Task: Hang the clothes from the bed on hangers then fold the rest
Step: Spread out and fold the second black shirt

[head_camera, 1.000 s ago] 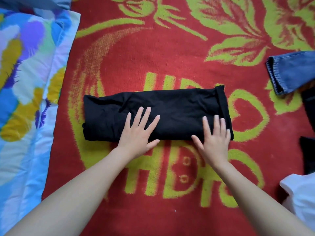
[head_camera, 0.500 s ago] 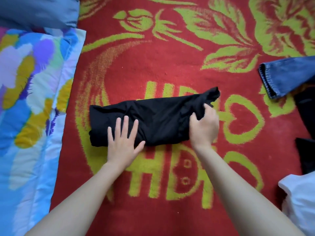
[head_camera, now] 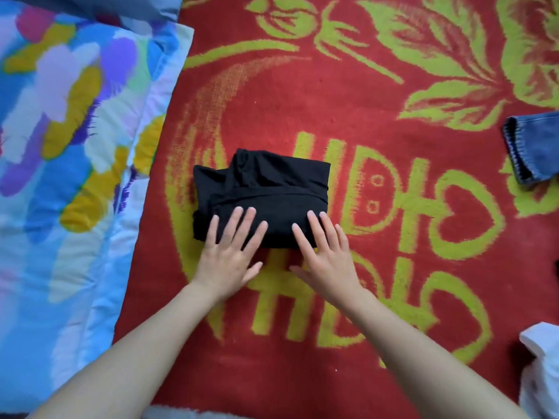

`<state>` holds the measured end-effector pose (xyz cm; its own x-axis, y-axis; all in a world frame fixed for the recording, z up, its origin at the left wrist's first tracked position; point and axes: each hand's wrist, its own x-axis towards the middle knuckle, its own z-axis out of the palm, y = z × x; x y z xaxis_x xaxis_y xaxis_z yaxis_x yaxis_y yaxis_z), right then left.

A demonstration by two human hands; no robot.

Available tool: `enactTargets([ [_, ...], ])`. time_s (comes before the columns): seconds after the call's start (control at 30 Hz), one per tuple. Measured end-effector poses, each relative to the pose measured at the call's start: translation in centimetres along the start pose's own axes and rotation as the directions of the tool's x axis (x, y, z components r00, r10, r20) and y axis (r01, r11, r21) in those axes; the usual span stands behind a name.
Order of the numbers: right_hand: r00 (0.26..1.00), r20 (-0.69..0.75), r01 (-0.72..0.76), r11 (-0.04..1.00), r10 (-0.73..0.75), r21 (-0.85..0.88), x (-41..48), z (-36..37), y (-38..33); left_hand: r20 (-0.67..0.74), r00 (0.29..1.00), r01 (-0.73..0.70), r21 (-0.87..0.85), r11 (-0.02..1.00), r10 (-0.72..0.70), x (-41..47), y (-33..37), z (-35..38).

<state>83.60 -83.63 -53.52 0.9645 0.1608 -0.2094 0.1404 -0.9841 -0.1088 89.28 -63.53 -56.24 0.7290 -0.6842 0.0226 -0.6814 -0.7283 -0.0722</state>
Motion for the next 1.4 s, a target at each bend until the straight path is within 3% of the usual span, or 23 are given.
enactTargets([
  [0.07,0.997,0.07,0.044,0.995,-0.038,-0.086,0.2,0.8,1.3,0.141,0.99,-0.031,0.024,0.999,0.027,1.3,0.5,0.5],
  [0.17,0.999,0.018,0.047,0.988,-0.045,-0.145,1.8,1.7,1.6,0.298,0.952,0.051,0.062,0.997,-0.068,2.8,-0.4,0.9],
  [0.37,0.994,0.03,0.108,0.988,-0.106,-0.114,3.7,2.2,2.1,0.265,0.964,-0.046,0.057,0.997,0.029,3.1,-2.7,1.9],
  [0.47,0.995,0.03,0.098,0.989,-0.095,-0.11,4.4,1.5,2.4,0.251,0.968,-0.027,-0.003,1.0,0.027,3.2,-2.9,1.6],
  [0.63,0.964,0.226,0.153,0.987,-0.138,-0.049,4.2,0.6,2.7,0.4,0.916,0.055,-0.068,0.996,-0.023,2.5,-3.1,1.8],
  [0.77,0.94,0.29,0.197,0.98,-0.178,-0.037,1.3,-0.9,1.2,0.487,0.873,0.067,-0.093,0.993,-0.013,-0.9,-1.7,-0.2],
  [1.0,0.894,0.063,0.448,0.88,-0.444,-0.16,-7.5,-6.9,-4.0,0.498,0.857,0.2,-0.088,0.976,-0.131,-12.1,2.2,-9.1],
  [1.07,0.847,-0.007,0.525,0.836,-0.532,-0.159,-9.6,-8.1,-5.4,0.425,0.877,0.269,-0.052,0.962,-0.223,-15.4,3.7,-12.1],
  [1.17,0.744,-0.106,0.635,0.747,-0.66,-0.196,-12.4,-10.0,-7.9,0.181,0.906,0.392,-0.016,0.92,-0.383,-20.7,6.7,-17.1],
  [1.3,0.541,-0.172,0.782,0.567,-0.823,-0.258,-16.2,-13.5,-12.9,0.072,0.797,0.598,0.05,0.8,-0.6,-28.9,10.9,-23.0],
  [1.4,0.388,-0.126,0.863,0.407,-0.913,-0.298,-19.1,-15.6,-17.7,0.057,0.686,0.721,0.08,0.688,-0.726,-35.4,14.0,-26.3],
])
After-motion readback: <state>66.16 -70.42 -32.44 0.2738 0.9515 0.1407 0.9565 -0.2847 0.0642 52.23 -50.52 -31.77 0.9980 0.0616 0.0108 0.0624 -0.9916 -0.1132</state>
